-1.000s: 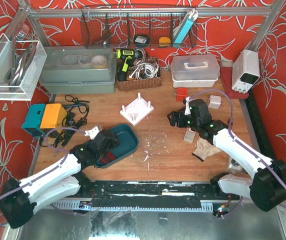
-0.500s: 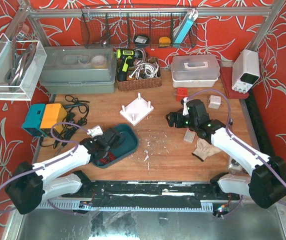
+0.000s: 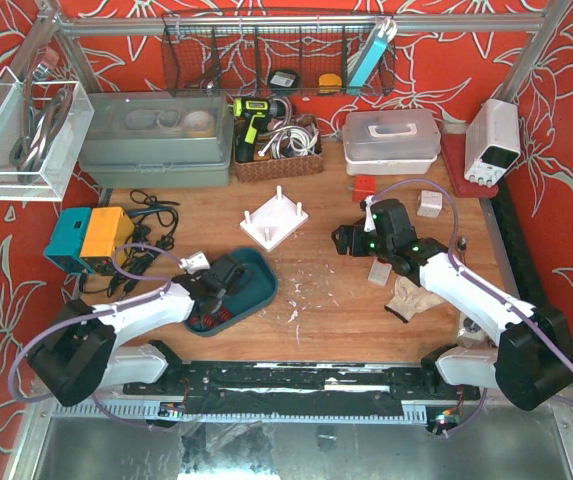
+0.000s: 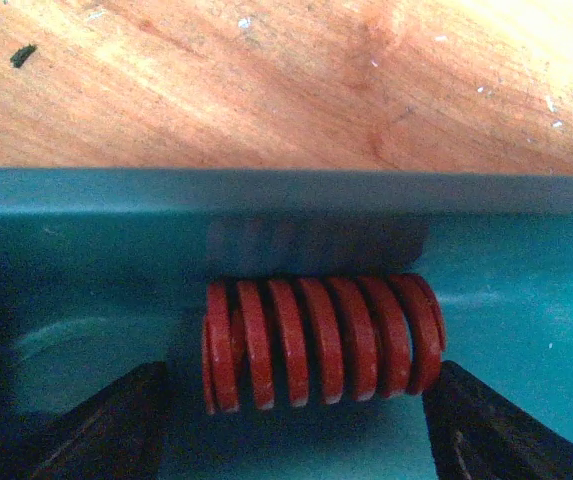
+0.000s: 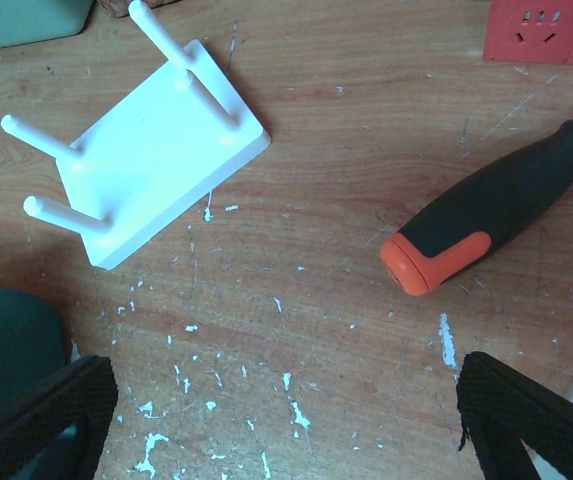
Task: Install the large spring
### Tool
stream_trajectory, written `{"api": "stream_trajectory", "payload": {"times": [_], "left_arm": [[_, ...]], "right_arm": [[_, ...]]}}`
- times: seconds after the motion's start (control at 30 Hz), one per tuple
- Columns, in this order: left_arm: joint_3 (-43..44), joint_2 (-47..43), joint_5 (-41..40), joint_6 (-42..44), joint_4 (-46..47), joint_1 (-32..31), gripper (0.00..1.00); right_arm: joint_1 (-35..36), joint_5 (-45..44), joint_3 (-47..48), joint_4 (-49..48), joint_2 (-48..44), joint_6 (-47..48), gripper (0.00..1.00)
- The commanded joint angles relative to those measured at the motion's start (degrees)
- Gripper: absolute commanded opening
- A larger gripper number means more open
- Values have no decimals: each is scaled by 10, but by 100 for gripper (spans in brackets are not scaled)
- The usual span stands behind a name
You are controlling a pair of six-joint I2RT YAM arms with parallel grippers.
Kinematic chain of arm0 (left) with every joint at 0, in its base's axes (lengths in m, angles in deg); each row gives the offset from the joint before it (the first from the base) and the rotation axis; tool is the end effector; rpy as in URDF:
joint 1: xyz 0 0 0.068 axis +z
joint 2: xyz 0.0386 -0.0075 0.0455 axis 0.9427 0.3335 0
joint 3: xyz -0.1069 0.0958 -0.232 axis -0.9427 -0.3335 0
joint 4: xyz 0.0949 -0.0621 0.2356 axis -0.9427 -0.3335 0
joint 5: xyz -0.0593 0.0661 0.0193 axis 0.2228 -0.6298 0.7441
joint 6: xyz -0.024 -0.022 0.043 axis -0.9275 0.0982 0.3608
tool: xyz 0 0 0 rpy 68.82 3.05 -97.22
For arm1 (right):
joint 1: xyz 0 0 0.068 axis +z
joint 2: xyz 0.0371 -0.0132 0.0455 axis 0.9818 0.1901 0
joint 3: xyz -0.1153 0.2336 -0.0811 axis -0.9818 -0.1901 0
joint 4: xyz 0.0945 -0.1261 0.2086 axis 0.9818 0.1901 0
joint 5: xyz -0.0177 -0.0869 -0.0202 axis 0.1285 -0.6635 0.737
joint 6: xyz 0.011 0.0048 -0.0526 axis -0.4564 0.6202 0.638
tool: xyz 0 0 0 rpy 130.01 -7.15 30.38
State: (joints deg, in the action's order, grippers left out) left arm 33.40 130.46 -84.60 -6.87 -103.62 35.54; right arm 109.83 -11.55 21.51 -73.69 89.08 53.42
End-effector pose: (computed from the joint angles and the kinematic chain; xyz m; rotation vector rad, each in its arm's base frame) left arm 0.1703 -0.0993 0.1476 -0.7432 2.3671 -0.0616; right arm 0.2293 0.1422 0.2471 -0.1134 2.2944 0.7129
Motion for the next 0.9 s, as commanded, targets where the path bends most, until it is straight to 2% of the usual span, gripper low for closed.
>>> {"api": "stream_trajectory", "payload": {"times": [0.0,0.23,0.4,0.63,0.87], "left_arm": [[-4,15,-30,9,26,10,69],[-5,38,-35,21,55,13,69],[1,55,-37,29,61,13,64],[-6,31,-30,38,56,13,26],[-18,-64,27,82,55,12,12]], "right_arm": [[5,-5,4,8,0,6,93],[5,-16,3,9,1,6,93],[6,-19,5,10,6,9,93],[6,-27,8,15,9,14,93],[6,-19,9,13,5,10,93]]}}
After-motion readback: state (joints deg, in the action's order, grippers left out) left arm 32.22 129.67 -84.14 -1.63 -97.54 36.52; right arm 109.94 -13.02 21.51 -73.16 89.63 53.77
